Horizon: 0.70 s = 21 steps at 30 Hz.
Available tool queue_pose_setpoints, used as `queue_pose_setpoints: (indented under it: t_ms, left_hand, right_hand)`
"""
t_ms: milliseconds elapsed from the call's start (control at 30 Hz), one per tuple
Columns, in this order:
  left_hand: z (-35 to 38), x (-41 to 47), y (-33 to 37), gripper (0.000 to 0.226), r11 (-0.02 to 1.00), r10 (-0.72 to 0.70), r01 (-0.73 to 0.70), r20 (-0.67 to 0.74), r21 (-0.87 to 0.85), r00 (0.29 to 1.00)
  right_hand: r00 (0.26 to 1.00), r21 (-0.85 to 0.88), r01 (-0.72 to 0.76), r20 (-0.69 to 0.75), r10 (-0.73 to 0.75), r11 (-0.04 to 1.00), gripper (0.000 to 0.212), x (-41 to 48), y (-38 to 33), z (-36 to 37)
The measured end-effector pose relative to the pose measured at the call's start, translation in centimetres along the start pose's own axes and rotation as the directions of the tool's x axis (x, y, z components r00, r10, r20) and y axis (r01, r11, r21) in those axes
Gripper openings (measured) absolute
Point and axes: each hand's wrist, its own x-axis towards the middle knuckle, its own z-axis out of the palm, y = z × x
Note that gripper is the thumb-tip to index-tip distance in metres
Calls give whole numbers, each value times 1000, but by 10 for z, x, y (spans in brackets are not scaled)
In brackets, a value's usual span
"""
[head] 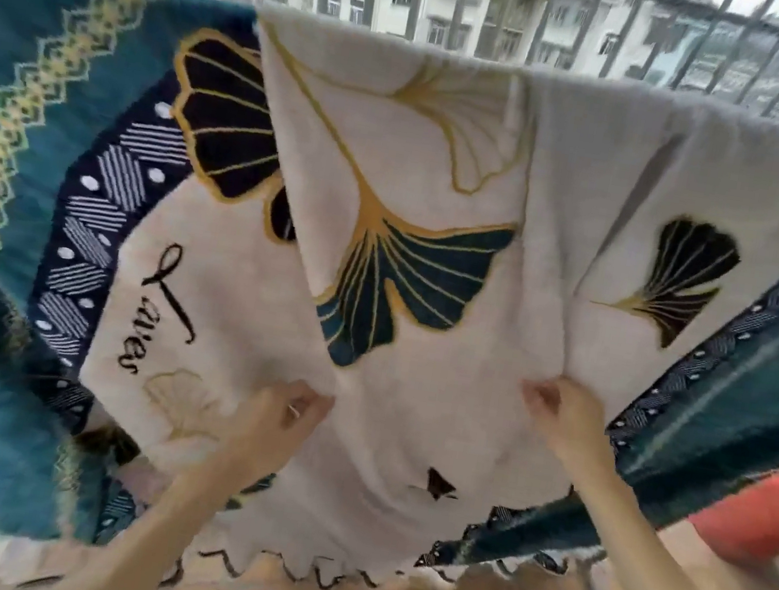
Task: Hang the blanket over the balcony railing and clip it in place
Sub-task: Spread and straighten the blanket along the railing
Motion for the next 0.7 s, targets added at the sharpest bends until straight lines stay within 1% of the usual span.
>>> queue_pose_setpoints:
  t_ms: [67, 100, 167, 200, 233, 300, 333, 400, 433, 567, 633, 700]
  left_hand:
    - [26, 11, 32, 29, 999, -20, 20, 5, -39, 1000]
    - [39, 16, 45, 29, 998, -34, 35, 11, -51, 999]
    - [65, 26, 68, 37, 998, -29, 30, 13, -58, 999]
    - [78, 30, 79, 44, 998, -26, 26, 2, -62, 1000]
    - [89, 33, 89, 51, 997, -37, 36, -9, -68, 999]
    - [109, 41, 113, 60, 996, -55, 54, -20, -76, 998]
    - [117, 46, 124, 61, 997, -53, 51, -23, -59, 998]
    - [130, 54, 148, 56, 999, -47, 48, -41, 18, 998]
    - [134, 57, 159, 54, 996, -50, 52, -42, 70, 998]
    - [142, 65, 186, 55, 953, -37, 36, -2, 301, 999]
    - [148, 71, 183, 54, 917, 6, 11, -42, 399, 999]
    - [155, 80, 170, 52, 880, 58, -31, -44, 474, 997]
  right_hand:
    - [996, 42, -85, -17, 85, 996, 37, 4, 36, -10]
    - [990, 66, -138, -30, 140, 988, 41, 5, 50, -16]
    - [967, 127, -231, -77, 242, 965, 38, 13, 77, -27]
    - [959, 188, -236, -116, 260, 953, 36, 18, 88, -34]
    - [955, 240, -207, -159, 249, 948, 42, 24, 96, -40]
    - [958, 261, -160, -191, 213, 952, 57, 36, 102, -50]
    - [968, 216, -129, -183, 170, 968, 53, 42, 102, -52]
    - [990, 80, -18, -137, 29, 997, 36, 51, 92, -52]
    - [993, 49, 21, -115, -16, 999, 33, 54, 83, -51]
    - [994, 60, 100, -44, -98, 993, 32, 60, 78, -43]
    - [991, 46, 129, -28, -128, 991, 24, 57, 89, -38]
    - [992, 54, 129, -14, -129, 990, 18, 49, 101, -33]
